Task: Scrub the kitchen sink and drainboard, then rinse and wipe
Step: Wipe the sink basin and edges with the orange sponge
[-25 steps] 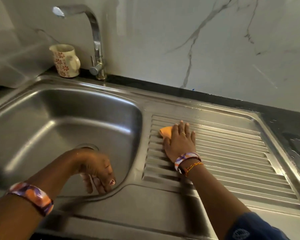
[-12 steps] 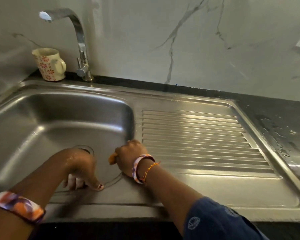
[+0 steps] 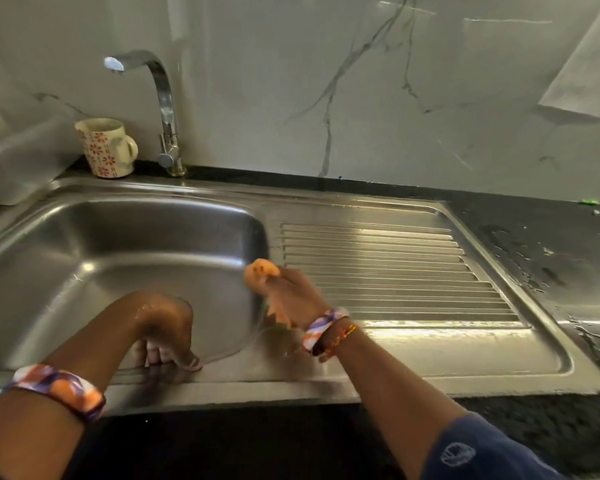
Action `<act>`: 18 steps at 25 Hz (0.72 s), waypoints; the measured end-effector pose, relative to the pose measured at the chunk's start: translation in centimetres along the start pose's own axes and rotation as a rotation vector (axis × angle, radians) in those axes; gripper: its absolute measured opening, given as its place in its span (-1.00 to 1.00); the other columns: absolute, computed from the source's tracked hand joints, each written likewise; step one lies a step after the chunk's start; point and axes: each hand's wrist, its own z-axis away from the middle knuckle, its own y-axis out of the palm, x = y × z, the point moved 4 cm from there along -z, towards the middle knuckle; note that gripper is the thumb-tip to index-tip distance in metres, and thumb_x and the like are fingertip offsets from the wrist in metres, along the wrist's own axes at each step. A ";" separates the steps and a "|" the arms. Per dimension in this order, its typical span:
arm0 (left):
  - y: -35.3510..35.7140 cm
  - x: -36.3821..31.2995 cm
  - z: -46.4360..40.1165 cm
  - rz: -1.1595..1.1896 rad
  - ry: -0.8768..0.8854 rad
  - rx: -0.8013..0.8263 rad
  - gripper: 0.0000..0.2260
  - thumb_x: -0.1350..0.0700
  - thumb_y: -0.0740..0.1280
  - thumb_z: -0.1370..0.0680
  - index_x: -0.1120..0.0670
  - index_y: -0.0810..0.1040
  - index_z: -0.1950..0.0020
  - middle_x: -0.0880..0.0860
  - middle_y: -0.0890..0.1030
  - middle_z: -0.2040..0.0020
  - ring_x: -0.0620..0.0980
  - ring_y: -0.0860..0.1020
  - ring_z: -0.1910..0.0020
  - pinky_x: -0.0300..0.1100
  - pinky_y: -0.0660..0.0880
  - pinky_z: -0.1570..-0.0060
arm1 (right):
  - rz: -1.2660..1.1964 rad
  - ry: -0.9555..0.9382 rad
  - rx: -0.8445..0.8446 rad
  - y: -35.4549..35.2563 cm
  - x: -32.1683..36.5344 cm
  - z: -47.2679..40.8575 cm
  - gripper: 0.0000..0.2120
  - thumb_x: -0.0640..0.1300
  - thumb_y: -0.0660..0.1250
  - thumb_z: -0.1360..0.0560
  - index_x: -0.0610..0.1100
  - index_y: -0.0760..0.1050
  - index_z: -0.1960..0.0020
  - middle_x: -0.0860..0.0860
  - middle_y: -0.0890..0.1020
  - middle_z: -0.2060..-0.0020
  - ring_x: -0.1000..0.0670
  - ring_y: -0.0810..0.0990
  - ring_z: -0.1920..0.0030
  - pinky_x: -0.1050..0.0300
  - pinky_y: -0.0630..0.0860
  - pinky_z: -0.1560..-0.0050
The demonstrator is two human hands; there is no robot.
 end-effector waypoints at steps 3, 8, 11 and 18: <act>-0.2 -2.2 -0.8 0.071 0.124 0.044 -0.72 0.14 0.32 -0.56 0.19 0.53 -0.25 0.11 0.61 0.07 -0.02 0.56 0.22 -0.19 0.58 0.14 | 0.119 0.112 -0.437 -10.8 -2.7 1.6 -0.53 0.09 0.42 -0.42 -0.22 0.49 -0.16 -0.07 0.63 0.04 0.15 0.62 0.39 0.30 0.58 0.26; -1.2 -5.6 -3.4 0.174 0.179 0.035 -0.93 0.19 0.32 -0.56 0.17 0.55 0.09 0.07 0.55 0.33 -0.08 0.54 0.40 -0.27 0.56 0.43 | 0.565 0.092 -1.006 -24.5 -1.6 9.8 -0.65 -0.01 0.10 -0.62 -0.16 0.47 -0.28 -0.20 0.54 -0.22 -0.22 0.50 -0.21 -0.02 0.38 -0.19; -1.8 -6.3 -4.3 0.061 0.134 0.107 -0.89 0.20 0.34 -0.54 0.25 0.59 0.06 0.02 0.66 0.39 -0.16 0.58 0.50 -0.30 0.57 0.44 | 0.699 0.341 -0.984 -29.3 -4.0 11.3 -0.42 0.32 0.02 -0.51 -0.09 0.44 -0.24 -0.27 0.47 -0.29 -0.28 0.43 -0.28 -0.16 0.34 -0.27; -2.7 -7.2 -6.1 -0.008 0.218 0.283 -0.81 0.28 0.34 -0.52 0.16 0.54 0.30 -0.02 0.61 0.48 -0.18 0.60 0.47 -0.34 0.55 0.40 | 1.109 0.460 -0.615 -29.7 -6.8 8.2 -0.49 -0.10 0.08 -0.62 -0.13 0.03 -0.54 -0.08 -0.04 -0.54 -0.13 -0.06 -0.53 0.02 -0.03 -0.49</act>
